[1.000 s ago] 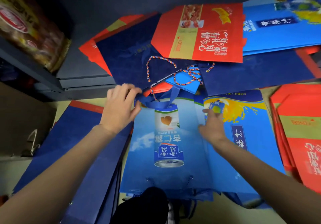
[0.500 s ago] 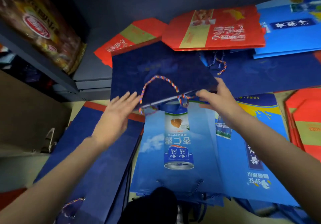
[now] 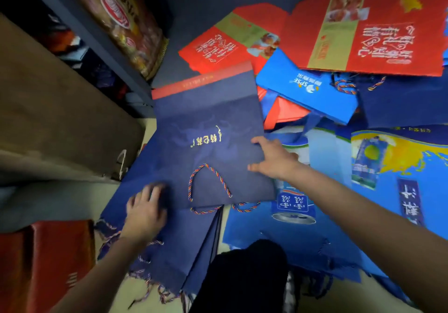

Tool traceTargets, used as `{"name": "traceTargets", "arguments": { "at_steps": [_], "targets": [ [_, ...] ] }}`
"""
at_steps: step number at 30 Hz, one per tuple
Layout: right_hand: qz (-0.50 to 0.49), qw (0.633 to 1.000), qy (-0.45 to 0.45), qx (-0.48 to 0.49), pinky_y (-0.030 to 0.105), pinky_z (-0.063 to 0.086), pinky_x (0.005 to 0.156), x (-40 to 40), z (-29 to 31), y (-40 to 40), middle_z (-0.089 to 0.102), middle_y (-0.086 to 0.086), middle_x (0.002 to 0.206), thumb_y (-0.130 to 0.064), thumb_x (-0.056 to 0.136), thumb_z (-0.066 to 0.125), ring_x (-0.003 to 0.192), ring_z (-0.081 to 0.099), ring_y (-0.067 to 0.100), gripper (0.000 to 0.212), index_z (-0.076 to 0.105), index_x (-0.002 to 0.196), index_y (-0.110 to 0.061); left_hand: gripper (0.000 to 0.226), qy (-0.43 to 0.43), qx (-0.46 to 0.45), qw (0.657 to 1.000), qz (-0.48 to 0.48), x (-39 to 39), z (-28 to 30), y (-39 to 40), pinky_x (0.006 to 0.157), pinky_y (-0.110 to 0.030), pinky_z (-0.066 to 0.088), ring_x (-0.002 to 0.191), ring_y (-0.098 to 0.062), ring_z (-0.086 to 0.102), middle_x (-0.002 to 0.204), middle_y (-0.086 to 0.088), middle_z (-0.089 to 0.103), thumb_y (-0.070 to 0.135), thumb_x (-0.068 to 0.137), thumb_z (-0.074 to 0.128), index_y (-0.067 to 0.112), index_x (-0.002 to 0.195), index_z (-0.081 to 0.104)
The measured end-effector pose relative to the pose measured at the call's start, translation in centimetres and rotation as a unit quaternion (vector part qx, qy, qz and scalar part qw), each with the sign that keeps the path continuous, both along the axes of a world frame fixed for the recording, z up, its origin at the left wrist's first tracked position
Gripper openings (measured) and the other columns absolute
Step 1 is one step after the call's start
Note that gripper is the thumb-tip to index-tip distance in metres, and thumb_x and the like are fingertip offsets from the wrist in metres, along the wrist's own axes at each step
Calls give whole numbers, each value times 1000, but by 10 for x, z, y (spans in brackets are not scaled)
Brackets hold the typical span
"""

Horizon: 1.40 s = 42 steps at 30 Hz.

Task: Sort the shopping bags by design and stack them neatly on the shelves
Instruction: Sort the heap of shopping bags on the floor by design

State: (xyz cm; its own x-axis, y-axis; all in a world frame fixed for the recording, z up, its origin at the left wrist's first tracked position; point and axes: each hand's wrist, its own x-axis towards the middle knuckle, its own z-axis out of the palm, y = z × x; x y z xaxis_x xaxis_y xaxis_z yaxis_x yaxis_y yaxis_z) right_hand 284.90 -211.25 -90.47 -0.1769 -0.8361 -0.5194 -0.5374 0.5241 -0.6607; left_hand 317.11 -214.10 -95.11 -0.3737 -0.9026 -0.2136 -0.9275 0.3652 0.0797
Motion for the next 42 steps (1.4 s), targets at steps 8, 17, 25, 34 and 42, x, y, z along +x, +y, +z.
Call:
{"name": "traceTargets", "arguments": {
  "at_steps": [8, 17, 25, 34, 42],
  "targets": [
    [-103, 971, -125, -177, 16, 42, 70, 22, -1, 10, 57, 7, 101, 1, 83, 62, 79, 58, 28, 48, 40, 119, -23, 61, 281, 90, 938, 182, -147, 27, -19, 117, -38, 9, 144, -22, 10, 156, -1, 18, 53, 90, 46, 25, 143, 36],
    [-93, 933, -346, -40, 21, 53, 50, 25, -36, 54, 55, 11, 111, 17, 86, 52, 56, 61, 7, 74, 23, 141, -23, 81, 140, 190, 956, 174, -156, 17, 0, 115, -53, 6, 145, -28, -3, 159, 0, 0, 61, 83, 55, 29, 148, 20],
    [-5, 966, -256, -16, 14, 43, 55, 24, -24, 35, 64, 20, 100, 13, 89, 48, 52, 59, -1, 45, 47, 131, -4, 80, 83, 97, 987, 93, -150, 33, -30, 111, -59, 10, 145, -31, 1, 159, -1, 1, 43, 81, 64, 32, 147, 21],
    [-162, 970, -178, -14, 24, 42, 59, -27, -26, 24, 59, 13, 94, 5, 88, 53, 74, 53, 23, 33, 51, 121, -3, 79, -111, 149, 981, -52, -100, -11, 25, 113, -55, 14, 144, -32, -1, 157, -2, -2, 38, 79, 58, 30, 146, 17],
    [-222, 948, -169, -153, 20, 48, 56, -62, -3, 17, 62, 11, 89, 6, 89, 50, 55, 59, 8, 31, 53, 116, -10, 94, 14, -147, 978, -146, -171, 16, -38, 99, -58, 36, 131, -45, 37, 147, -22, 34, 31, 60, 80, 19, 143, 37]
  ]
}}
